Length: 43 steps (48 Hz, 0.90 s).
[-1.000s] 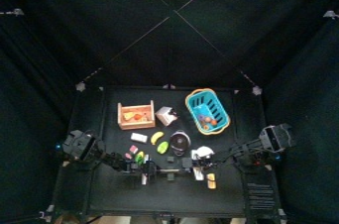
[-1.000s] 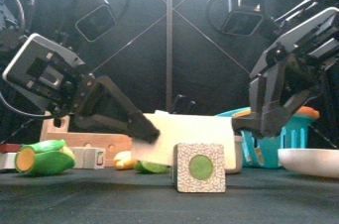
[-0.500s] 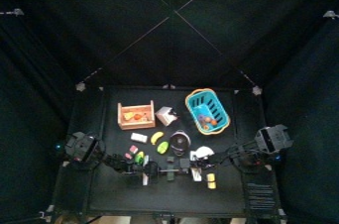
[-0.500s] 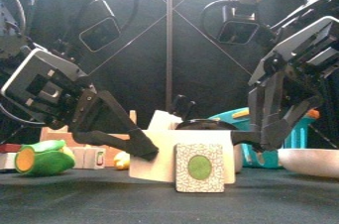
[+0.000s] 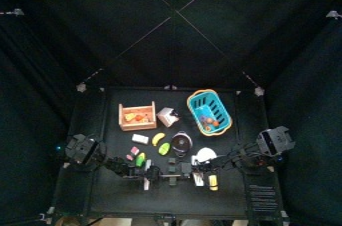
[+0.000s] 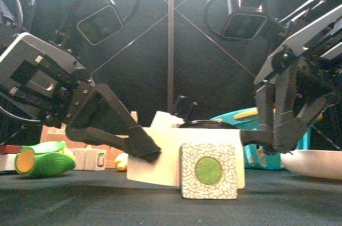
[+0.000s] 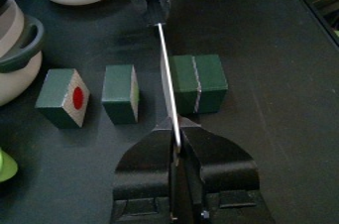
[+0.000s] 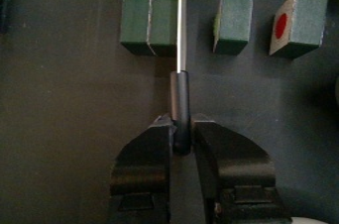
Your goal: Cut sushi piece
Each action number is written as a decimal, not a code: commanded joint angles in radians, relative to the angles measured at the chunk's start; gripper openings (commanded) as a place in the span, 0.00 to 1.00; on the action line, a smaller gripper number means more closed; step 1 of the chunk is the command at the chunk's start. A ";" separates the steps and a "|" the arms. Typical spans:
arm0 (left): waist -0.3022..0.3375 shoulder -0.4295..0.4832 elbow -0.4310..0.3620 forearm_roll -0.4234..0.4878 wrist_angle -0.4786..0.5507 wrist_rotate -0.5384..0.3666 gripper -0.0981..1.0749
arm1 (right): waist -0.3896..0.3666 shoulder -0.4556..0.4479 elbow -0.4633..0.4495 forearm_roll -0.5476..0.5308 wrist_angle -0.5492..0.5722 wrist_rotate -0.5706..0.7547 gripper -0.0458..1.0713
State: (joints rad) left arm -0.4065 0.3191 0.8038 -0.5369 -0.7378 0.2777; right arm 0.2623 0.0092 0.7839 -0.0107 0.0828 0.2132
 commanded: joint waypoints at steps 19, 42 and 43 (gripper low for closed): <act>0.017 -0.118 -0.021 0.008 -0.005 0.072 0.45 | -0.006 -0.094 -0.041 -0.015 0.043 -0.005 0.45; 0.021 -0.143 -0.015 -0.017 -0.018 0.130 0.45 | -0.011 -0.158 -0.058 -0.032 0.127 -0.002 0.45; 0.023 -0.144 -0.015 -0.021 -0.021 0.130 0.45 | -0.009 -0.161 -0.060 -0.031 0.133 -0.002 0.45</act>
State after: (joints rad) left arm -0.4034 0.2056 0.8053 -0.5476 -0.7348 0.4034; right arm 0.2608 -0.1089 0.7701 -0.0460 0.2086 0.2132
